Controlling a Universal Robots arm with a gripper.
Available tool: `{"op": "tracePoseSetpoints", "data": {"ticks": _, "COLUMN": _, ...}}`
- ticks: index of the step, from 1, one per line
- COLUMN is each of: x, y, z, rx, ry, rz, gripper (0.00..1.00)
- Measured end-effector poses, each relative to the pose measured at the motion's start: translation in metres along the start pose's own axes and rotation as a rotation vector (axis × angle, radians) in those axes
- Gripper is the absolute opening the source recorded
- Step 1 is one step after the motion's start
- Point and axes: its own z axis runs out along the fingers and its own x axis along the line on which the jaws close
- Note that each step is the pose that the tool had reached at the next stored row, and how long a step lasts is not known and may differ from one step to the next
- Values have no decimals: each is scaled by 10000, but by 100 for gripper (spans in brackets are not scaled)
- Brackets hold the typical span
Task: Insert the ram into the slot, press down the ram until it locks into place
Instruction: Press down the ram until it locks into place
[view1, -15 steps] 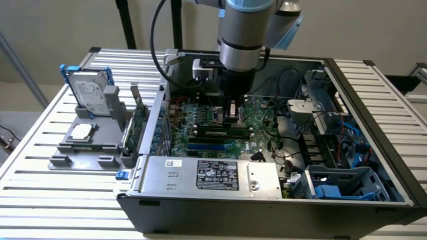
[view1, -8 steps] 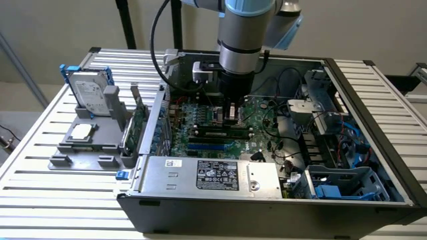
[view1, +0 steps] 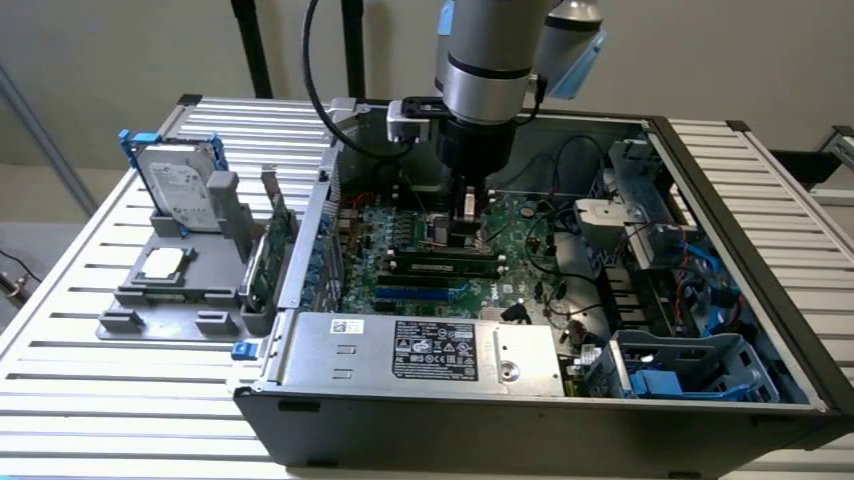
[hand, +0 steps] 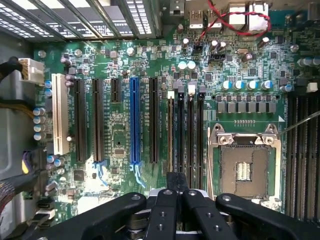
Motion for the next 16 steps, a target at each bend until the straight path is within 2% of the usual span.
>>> {"op": "tracePoseSetpoints", "data": {"ticks": 16, "x": 0, "y": -1, "z": 0, "rx": 2, "ry": -1, "rz": 0, "gripper": 11}}
